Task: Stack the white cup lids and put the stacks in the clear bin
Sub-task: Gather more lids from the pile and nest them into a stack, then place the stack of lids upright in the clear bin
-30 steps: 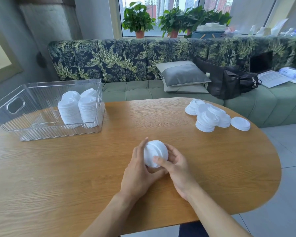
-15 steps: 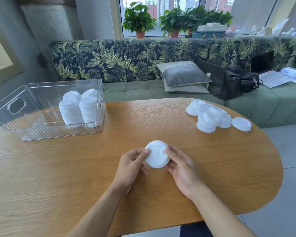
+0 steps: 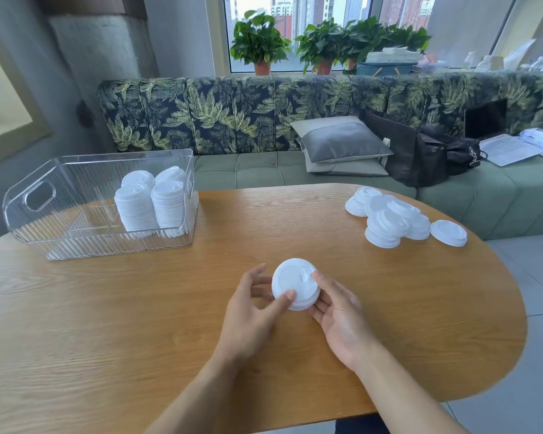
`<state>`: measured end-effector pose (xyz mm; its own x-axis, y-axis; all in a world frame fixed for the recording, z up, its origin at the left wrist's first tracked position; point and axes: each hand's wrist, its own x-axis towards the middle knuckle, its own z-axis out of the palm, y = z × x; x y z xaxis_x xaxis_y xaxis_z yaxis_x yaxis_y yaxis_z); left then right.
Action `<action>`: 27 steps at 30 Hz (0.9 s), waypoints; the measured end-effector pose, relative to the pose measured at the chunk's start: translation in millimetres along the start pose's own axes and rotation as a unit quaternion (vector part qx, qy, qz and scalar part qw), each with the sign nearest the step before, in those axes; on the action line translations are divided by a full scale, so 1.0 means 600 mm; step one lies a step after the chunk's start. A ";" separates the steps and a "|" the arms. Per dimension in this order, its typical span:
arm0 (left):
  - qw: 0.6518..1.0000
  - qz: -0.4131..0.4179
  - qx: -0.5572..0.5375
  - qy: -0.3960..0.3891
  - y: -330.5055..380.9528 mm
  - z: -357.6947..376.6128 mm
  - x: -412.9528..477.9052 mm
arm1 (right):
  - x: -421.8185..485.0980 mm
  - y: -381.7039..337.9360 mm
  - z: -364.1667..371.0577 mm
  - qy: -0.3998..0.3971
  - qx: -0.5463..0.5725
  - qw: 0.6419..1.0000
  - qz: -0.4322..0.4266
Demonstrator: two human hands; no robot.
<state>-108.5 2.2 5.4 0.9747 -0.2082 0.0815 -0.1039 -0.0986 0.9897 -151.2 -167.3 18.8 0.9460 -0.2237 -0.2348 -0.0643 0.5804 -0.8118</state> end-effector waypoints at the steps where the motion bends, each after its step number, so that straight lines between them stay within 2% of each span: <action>1: 0.998 0.040 0.047 0.000 -0.003 0.001 -0.006 | 0.000 -0.001 0.002 0.001 0.000 1.000 0.000; 3: 0.988 0.106 0.112 -0.004 -0.007 -0.001 -0.014 | -0.001 -0.001 0.009 -0.007 -0.014 1.000 -0.001; 7: 0.973 0.135 0.186 -0.002 -0.007 -0.038 -0.013 | -0.005 0.010 0.029 -0.071 -0.033 0.996 0.032; 13: 0.946 0.125 0.298 0.006 -0.007 -0.113 -0.038 | -0.011 0.060 0.102 -0.086 -0.070 0.992 0.052; 17: 0.943 0.108 0.313 0.036 -0.006 -0.174 -0.052 | -0.015 0.101 0.158 -0.112 -0.080 0.988 0.072; 23: 0.910 0.139 0.387 0.045 -0.004 -0.258 -0.064 | -0.015 0.139 0.233 -0.134 -0.135 0.979 0.080; 27: 0.900 0.124 0.414 0.052 -0.003 -0.304 -0.059 | -0.012 0.156 0.278 -0.161 -0.150 0.971 0.090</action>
<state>-106.4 187.3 22.4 0.9100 -0.2349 0.3417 -0.3906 -0.7624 0.5160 -111.3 19.2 33.7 0.9578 0.1454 -0.2480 -0.2829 0.3218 -0.9036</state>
